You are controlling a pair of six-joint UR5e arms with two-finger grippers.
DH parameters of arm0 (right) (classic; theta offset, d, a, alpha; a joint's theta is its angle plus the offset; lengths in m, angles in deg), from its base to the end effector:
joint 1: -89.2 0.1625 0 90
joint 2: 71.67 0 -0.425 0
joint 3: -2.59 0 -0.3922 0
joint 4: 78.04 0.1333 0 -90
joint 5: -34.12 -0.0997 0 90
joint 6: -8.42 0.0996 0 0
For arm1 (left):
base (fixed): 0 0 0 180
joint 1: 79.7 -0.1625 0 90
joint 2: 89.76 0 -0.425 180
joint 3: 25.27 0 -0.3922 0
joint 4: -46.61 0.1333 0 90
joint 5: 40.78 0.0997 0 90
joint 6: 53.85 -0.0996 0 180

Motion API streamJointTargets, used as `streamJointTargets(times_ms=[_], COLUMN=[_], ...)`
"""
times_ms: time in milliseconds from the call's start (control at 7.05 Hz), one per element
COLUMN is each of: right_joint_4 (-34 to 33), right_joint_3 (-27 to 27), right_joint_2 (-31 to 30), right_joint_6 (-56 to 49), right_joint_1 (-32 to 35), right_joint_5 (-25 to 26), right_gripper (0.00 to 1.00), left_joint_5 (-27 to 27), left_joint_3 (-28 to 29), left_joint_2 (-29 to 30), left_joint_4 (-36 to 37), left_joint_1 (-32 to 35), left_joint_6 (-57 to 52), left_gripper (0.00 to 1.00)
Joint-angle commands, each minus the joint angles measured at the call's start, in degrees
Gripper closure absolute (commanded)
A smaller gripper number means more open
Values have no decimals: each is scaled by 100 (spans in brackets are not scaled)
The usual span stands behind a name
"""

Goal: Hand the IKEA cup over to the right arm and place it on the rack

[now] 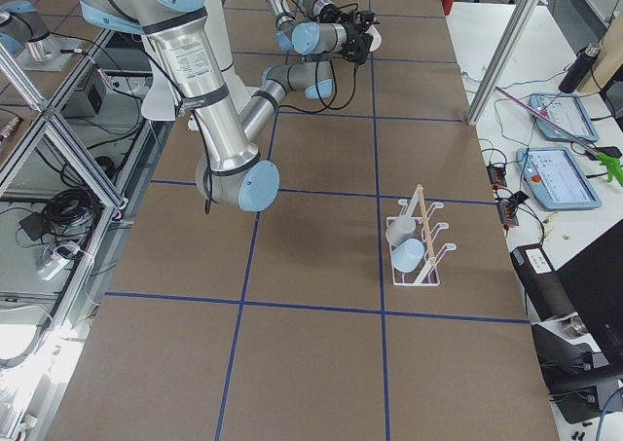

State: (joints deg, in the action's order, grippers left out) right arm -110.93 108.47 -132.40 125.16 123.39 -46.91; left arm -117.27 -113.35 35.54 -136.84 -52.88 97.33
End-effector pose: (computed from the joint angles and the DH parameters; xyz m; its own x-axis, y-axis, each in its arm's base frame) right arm -0.3791 -0.4374 0.1369 -0.4633 0.2225 0.8578 -0.5292 0.7069 -0.4692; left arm 0.4566 -0.4063 0.1557 -0.7885 -0.5560 -0.2632 -0.1768 0.6146 -0.7688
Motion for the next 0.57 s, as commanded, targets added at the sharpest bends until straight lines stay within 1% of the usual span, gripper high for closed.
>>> streamJointTargets(times_ms=[0, 142, 284, 425], right_joint_4=[3, 299, 528, 530], right_joint_3=[4, -92, -250, -269], right_joint_2=[0, -9, -9, -9], right_joint_6=[42, 42, 42, 42], right_joint_1=[9, 18, 18, 18], right_joint_5=[-9, -9, -9, -9], right_gripper=[100, 100, 100, 100], left_joint_5=[-7, -7, 10, 10], left_joint_3=[-16, -16, -34, -34], left_joint_2=[3, 3, -15, -6], left_joint_4=[-15, -24, -24, -16], left_joint_1=[-2, -2, -2, -2], left_joint_6=[0, 0, -78, -210], left_gripper=[91, 42, 0, 0])
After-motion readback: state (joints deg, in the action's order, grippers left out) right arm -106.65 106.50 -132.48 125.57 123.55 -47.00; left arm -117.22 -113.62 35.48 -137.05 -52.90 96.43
